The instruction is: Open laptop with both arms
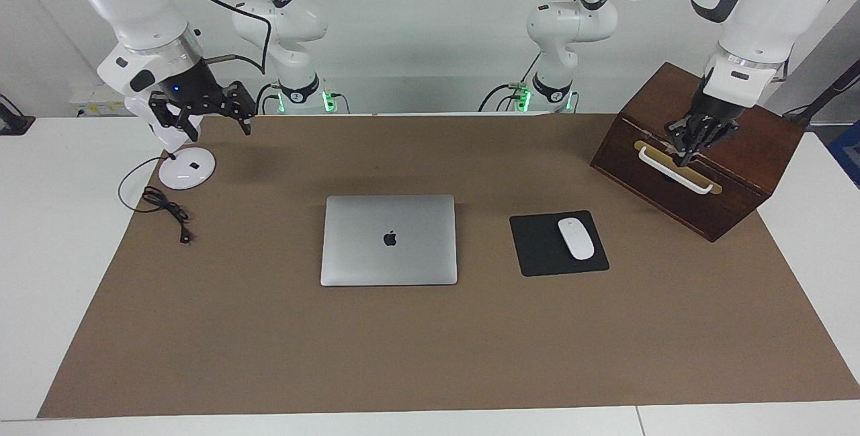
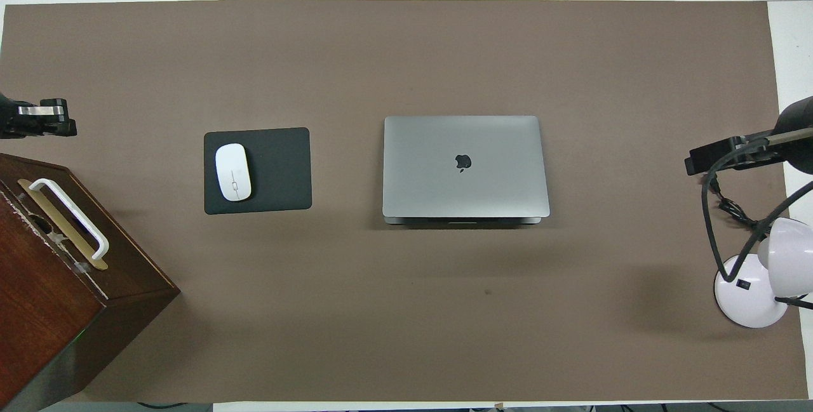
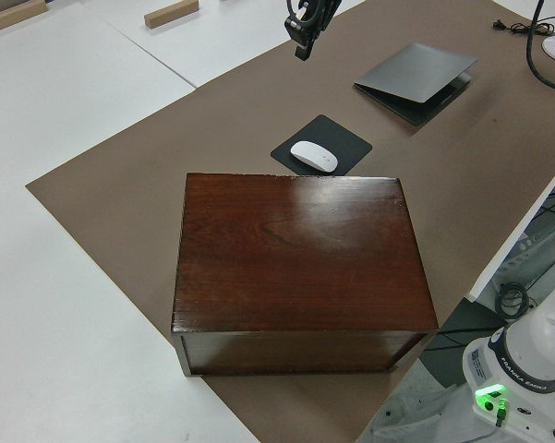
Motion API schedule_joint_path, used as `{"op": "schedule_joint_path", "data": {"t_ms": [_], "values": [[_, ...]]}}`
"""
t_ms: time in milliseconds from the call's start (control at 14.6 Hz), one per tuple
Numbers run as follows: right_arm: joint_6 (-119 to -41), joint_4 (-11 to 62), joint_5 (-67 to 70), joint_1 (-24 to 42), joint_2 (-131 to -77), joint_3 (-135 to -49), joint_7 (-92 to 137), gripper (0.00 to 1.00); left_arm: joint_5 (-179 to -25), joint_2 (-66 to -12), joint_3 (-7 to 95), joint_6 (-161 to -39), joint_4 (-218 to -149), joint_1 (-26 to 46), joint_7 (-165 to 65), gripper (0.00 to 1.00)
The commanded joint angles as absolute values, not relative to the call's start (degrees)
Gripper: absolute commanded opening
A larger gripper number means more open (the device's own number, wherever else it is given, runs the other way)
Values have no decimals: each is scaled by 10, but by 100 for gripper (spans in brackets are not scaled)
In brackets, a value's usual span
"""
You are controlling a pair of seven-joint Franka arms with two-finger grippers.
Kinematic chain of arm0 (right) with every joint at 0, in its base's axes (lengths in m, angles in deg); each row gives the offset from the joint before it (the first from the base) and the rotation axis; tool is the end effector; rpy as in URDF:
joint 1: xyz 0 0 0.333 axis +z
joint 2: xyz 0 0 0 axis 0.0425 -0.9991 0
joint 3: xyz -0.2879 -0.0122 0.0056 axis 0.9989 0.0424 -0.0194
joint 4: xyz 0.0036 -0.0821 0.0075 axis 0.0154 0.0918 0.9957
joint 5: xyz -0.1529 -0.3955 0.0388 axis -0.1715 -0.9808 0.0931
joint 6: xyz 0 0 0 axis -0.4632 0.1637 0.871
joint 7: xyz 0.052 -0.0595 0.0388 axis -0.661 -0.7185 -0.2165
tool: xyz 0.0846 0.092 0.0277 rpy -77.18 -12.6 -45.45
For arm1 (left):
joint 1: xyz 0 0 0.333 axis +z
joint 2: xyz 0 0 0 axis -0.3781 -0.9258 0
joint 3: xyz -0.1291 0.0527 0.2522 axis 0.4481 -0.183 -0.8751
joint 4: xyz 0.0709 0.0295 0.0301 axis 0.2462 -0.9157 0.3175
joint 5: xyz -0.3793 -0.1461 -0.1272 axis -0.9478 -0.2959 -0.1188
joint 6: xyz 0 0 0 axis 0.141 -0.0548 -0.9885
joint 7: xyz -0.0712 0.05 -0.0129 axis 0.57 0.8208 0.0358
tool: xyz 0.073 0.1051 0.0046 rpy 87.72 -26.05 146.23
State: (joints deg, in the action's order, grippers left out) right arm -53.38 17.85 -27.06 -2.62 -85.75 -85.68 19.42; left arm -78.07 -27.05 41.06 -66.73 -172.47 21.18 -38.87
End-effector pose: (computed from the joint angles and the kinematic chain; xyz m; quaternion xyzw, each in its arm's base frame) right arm 0.5710 0.0115 0.5601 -0.9983 -0.0536 0.0156 0.0167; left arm 0.6034 -0.0139 0.5487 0.9966 0.0304 0.0757 0.0147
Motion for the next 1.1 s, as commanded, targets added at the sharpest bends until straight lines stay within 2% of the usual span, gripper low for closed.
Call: {"op": "schedule_joint_path", "data": {"t_ms": [0, 275, 618, 1030], "values": [[-566, 215, -260, -20, -835, -859, 207, 100, -776, -232, 415, -739, -1804, 208, -389, 0], [-569, 216, -260, -4, -835, -859, 208, 100, -781, -166, 415, -901, -1963, 159, -391, 0], [-571, 234, -240, 17, -836, -859, 209, 100, -784, -123, 415, -1031, -2092, 94, -389, 0], [-570, 259, -240, 46, -823, -859, 209, 100, -784, -127, 414, -1163, -2172, 17, -388, 0]]}}
